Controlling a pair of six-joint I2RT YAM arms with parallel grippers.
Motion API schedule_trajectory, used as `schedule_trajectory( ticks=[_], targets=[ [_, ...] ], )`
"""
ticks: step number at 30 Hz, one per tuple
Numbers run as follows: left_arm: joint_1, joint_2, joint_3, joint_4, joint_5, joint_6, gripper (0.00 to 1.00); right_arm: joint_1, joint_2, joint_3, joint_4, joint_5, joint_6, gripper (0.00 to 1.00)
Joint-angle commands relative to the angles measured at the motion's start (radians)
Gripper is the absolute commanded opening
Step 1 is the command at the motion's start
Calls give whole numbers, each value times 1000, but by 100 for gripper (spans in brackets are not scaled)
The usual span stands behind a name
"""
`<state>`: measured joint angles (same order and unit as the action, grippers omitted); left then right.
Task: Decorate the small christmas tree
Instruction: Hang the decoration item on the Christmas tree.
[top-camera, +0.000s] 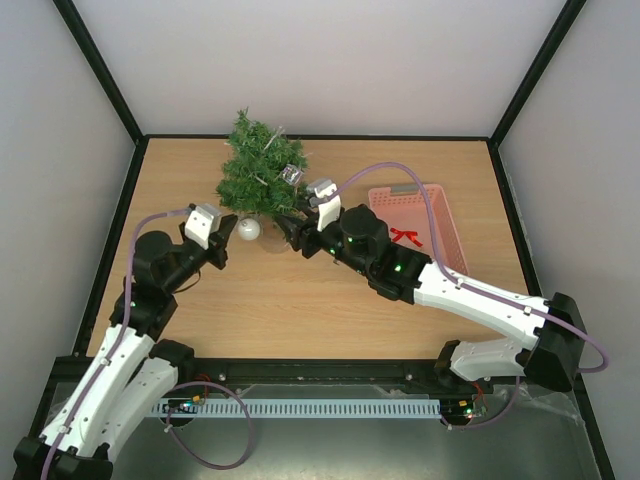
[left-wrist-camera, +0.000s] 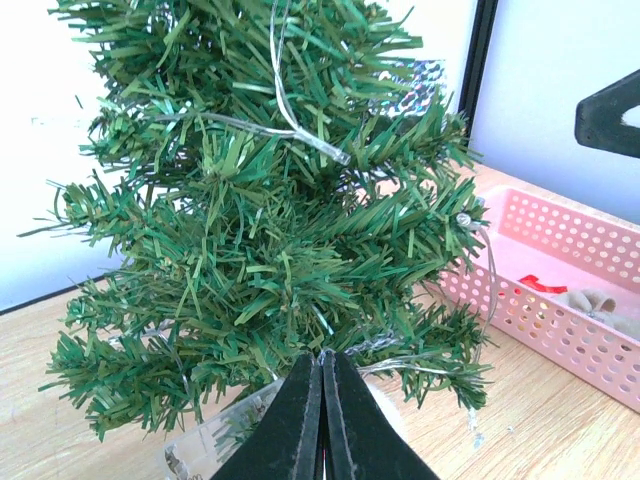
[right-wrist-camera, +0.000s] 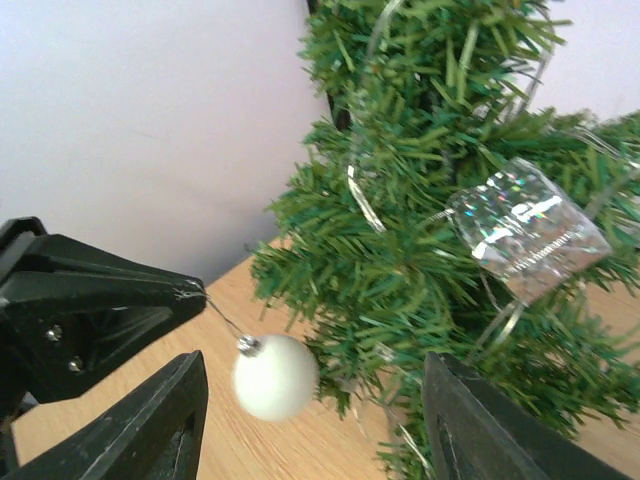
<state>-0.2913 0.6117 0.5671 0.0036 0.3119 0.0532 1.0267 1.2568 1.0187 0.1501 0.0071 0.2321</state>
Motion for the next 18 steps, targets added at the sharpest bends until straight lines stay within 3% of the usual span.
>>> schedule_trajectory(
  ticks=[1,12,15,18],
  targets=[
    [4,-25,54,-33,32,8,2,0,17,0,116,-88,-36,55],
    [4,-54,108,-21,163,-98,2,16,100,4,272,-218,-145,36],
    [4,-59,118,-21,186,-115,2,16,115,-2,275,-277,-170,40],
    [4,-64,122,-11,202,-135,2,16,130,-22,312,-311,-173,56]
  ],
)
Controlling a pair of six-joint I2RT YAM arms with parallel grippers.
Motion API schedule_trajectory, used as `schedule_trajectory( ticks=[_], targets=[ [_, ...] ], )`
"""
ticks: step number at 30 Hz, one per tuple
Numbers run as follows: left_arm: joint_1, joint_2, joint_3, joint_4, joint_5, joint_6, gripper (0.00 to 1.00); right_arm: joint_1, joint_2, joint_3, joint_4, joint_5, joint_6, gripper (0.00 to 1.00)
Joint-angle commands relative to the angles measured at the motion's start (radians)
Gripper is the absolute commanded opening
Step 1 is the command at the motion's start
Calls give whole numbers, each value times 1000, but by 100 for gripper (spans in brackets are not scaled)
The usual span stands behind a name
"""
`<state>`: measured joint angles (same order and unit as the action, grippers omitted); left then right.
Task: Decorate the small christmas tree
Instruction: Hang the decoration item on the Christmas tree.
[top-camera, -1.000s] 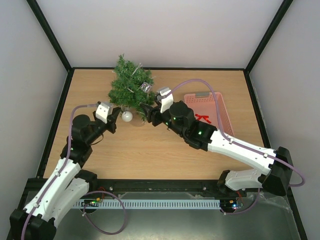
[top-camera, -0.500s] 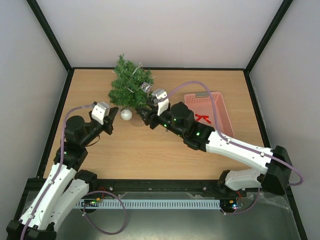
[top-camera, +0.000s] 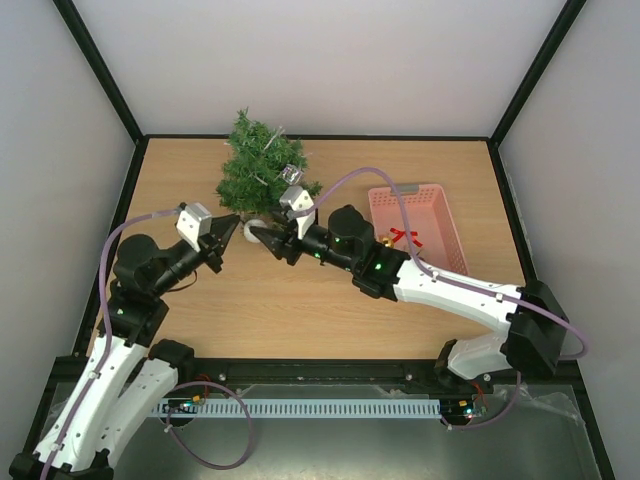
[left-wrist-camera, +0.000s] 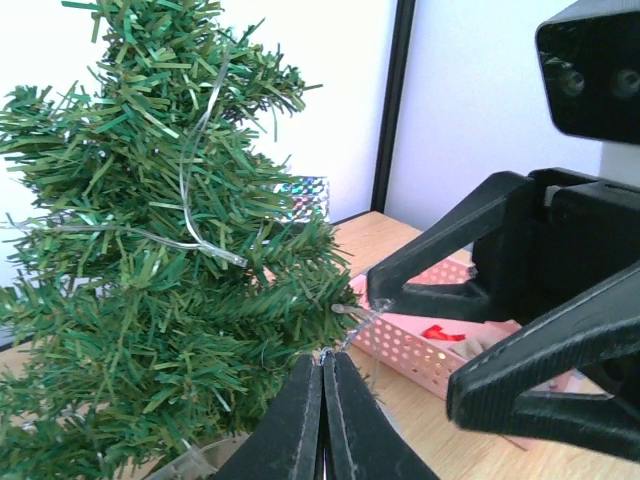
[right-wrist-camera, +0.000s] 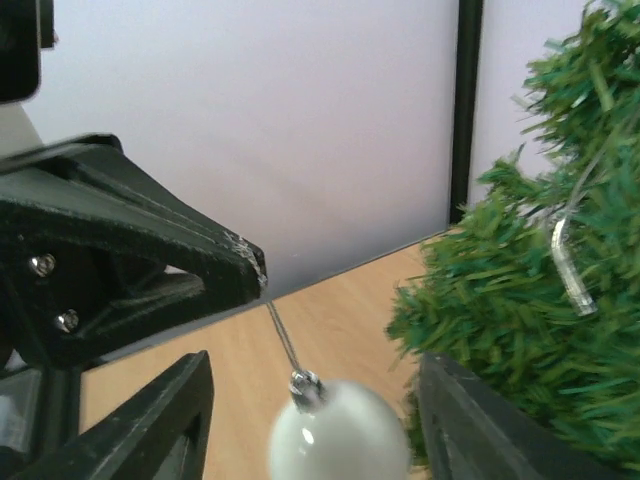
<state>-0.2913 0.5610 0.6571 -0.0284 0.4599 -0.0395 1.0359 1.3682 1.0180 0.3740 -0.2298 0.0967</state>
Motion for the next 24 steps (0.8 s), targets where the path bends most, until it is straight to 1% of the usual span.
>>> schedule_trajectory(
  ticks=[1,3,8,15,17,24],
  targets=[
    [4,-15,33,26,59,-49,2,6,27,-28,100,-77,-40,60],
    [4,-17,35,33,66,-62,2,7,43,-29,108,-68,-46,64],
    [4,-22,46,31,75,-76,2,8,78,-26,116,-76,-63,67],
    [3,-25,46,52,78,-88,2,8,107,-28,140,-93,-67,68],
    [3,-25,48,56,79,-91,2,8,108,-27,149,-92,-69,65],
    [4,-25,49,64,78,-97,2,9,119,-34,178,-87,-64,48]
  ],
)
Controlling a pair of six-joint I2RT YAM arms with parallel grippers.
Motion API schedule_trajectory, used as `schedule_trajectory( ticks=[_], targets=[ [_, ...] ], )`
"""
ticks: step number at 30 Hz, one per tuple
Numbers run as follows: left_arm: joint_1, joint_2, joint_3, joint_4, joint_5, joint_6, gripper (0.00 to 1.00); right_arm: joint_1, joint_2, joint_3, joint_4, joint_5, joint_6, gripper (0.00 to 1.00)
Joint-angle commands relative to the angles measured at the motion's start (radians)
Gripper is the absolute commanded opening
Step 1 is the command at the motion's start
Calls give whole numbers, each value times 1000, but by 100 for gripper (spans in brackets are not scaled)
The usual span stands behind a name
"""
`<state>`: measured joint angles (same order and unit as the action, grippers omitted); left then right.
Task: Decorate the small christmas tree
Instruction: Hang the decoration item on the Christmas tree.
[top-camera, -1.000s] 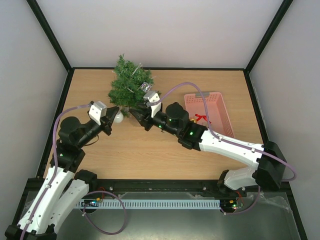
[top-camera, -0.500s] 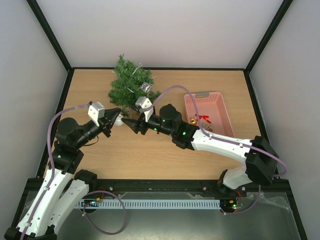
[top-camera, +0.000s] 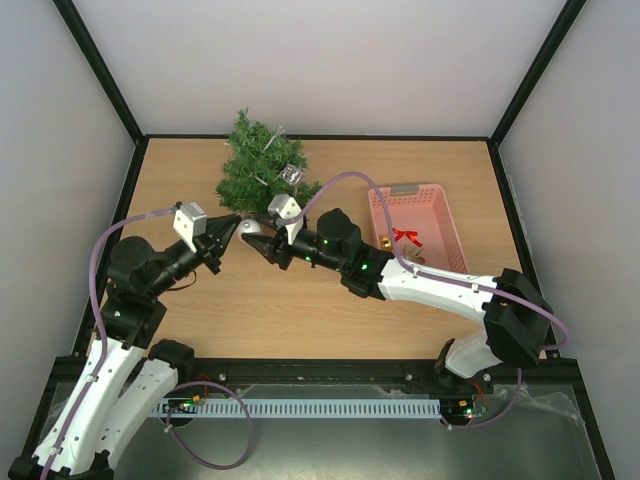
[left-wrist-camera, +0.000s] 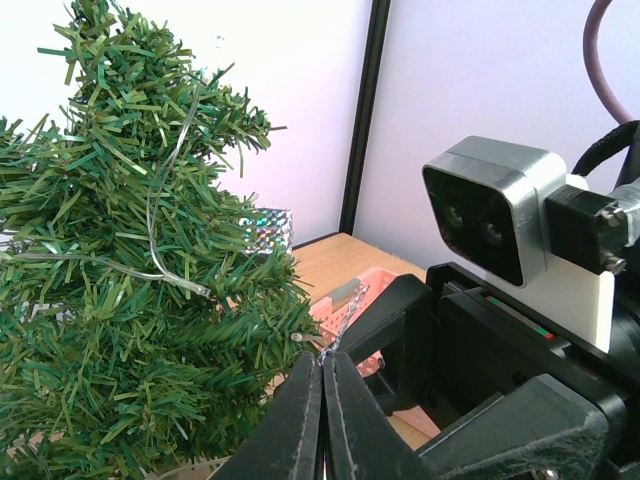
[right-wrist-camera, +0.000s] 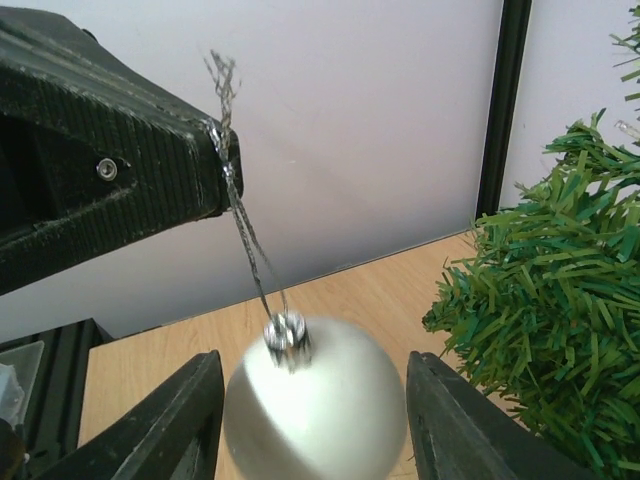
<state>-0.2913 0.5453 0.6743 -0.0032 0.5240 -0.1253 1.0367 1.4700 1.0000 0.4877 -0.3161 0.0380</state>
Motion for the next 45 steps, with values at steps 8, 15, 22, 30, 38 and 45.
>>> schedule_trajectory(
  ticks=[8,15,22,30,38,45],
  targets=[
    [4,-9,36,45,12,-13,2,7,34,-6,70,-9,-5,53],
    [4,-12,40,39,9,-10,2,7,43,-3,76,6,-5,54],
    [4,-8,35,14,-38,16,2,7,43,-25,104,24,19,39],
    [5,39,24,24,-119,63,2,7,94,27,83,121,90,37],
    [5,78,0,35,-139,85,2,7,125,74,44,148,113,37],
    [7,88,-9,6,-178,104,2,8,144,109,14,176,118,37]
  ],
)
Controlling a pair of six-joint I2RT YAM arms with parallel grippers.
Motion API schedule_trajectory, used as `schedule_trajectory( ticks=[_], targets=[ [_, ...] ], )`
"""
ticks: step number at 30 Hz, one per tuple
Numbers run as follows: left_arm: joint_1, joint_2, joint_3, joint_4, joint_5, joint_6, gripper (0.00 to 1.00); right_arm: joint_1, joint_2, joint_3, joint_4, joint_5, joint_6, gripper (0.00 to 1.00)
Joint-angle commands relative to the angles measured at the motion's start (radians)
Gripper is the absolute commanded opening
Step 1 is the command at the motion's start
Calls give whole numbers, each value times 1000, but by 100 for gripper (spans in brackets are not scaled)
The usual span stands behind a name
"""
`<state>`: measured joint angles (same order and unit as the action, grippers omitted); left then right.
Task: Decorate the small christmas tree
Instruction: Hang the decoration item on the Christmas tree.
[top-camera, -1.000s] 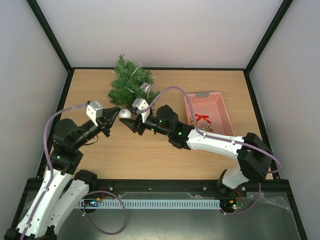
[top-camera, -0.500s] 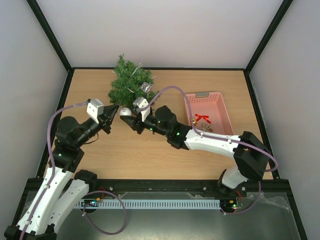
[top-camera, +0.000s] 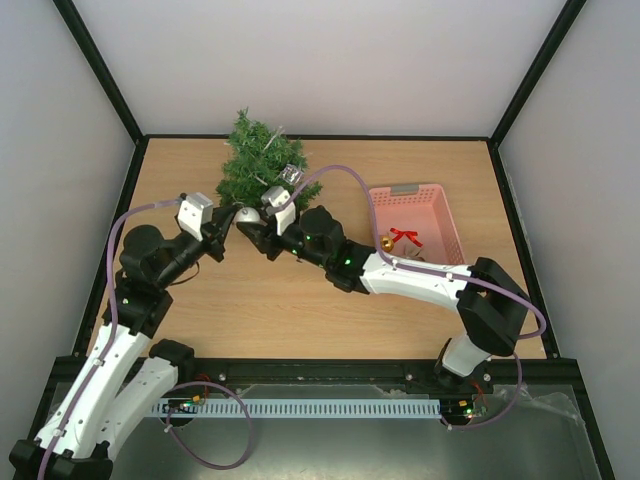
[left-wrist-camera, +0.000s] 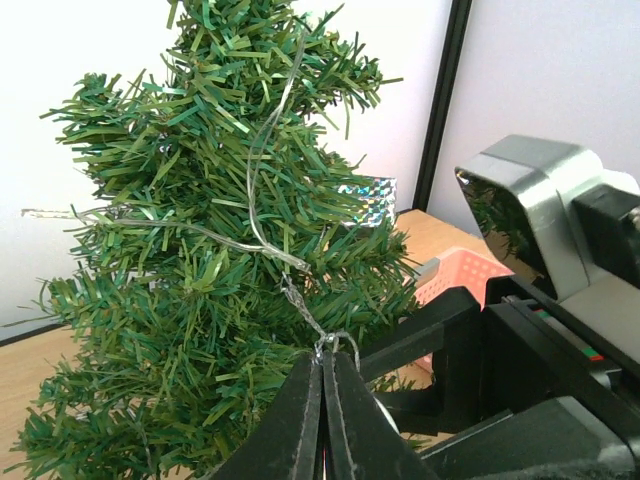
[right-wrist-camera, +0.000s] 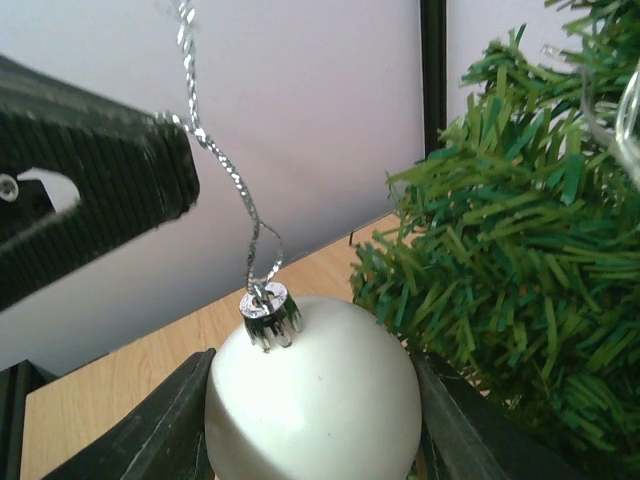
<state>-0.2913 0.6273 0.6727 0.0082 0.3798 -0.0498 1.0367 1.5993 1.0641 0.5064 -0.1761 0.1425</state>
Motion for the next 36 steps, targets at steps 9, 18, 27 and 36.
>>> schedule_trajectory(
  ticks=[9,18,27,36],
  targets=[
    [14,27,-16,1,-43,33,2,8,41,75,-39,38,21,37],
    [24,42,-26,-3,-59,39,2,8,56,83,-61,41,25,37],
    [25,33,-22,-17,-64,38,2,8,64,104,-80,38,22,37],
    [25,21,-5,-62,-80,41,2,7,68,105,-100,23,32,38]
  ],
)
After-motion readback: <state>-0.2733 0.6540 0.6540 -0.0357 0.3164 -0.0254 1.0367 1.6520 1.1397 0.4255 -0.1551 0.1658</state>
